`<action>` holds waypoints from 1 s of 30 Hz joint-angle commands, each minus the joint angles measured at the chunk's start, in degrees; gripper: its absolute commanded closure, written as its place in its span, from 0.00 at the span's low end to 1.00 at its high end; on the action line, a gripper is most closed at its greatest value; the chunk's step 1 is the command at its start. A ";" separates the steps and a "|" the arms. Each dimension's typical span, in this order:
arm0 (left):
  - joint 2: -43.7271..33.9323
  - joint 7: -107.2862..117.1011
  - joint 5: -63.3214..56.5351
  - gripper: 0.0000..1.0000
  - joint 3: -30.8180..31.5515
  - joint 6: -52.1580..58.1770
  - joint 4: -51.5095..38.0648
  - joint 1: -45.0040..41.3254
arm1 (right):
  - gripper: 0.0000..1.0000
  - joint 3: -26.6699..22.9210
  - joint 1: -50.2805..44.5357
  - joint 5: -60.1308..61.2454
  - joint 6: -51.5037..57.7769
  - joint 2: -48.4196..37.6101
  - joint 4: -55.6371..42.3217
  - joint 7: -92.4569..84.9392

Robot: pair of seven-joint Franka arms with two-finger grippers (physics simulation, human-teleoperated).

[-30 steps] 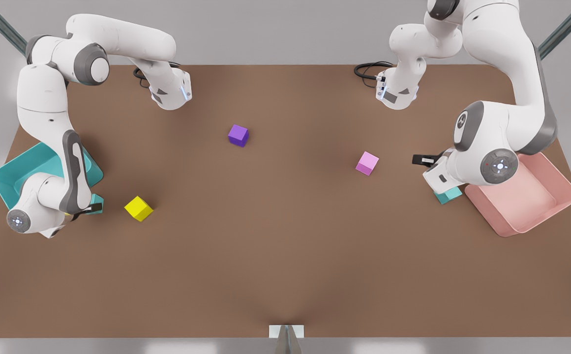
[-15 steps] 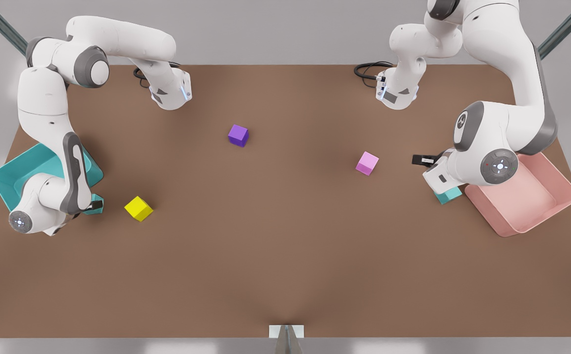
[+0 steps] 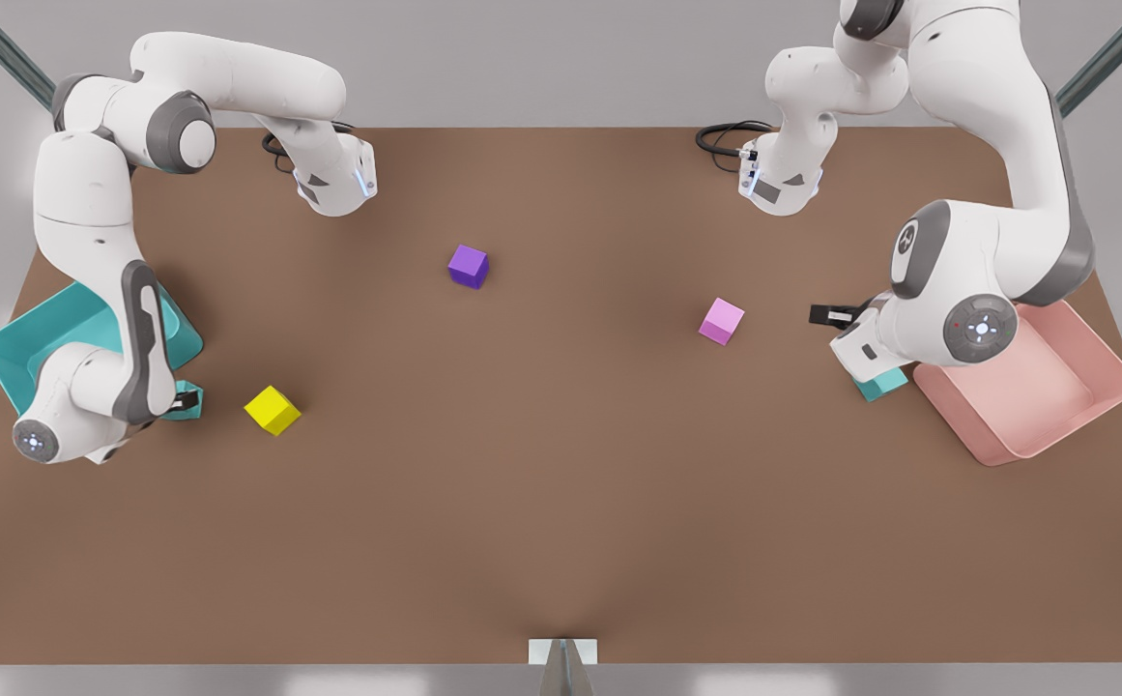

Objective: Stack the two blue cubes on top of each other

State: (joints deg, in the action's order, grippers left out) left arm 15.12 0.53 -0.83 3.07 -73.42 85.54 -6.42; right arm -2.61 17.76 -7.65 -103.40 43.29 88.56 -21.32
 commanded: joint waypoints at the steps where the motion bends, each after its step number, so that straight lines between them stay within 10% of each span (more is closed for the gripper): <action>1: 0.00 0.00 -0.05 0.00 0.01 0.03 -0.02 0.00 | 0.34 0.23 0.00 -0.08 2.94 -0.05 -0.67 -0.21; 8: -0.09 0.26 0.47 0.00 -0.08 -3.75 -3.27 5.10 | 0.34 11.83 -0.44 1.33 6.37 -0.58 -7.52 0.58; 11: -0.09 2.20 0.91 0.00 -9.13 -24.74 2.61 5.19 | 0.34 16.06 -3.07 1.94 6.20 -0.40 -11.83 0.58; 16: 2.72 2.55 5.03 0.00 -14.31 -51.83 19.75 5.19 | 0.33 15.97 -18.10 4.67 4.88 -0.05 -21.06 1.63; 30: 7.29 5.36 8.03 0.00 -15.28 -62.28 35.21 10.28 | 0.33 16.84 -47.55 5.46 -15.16 17.79 -35.74 30.11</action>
State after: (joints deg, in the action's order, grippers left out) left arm 23.04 4.40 7.20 -12.21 -128.05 118.51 3.83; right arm 14.27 -29.24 -2.13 -111.84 60.52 53.46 -9.94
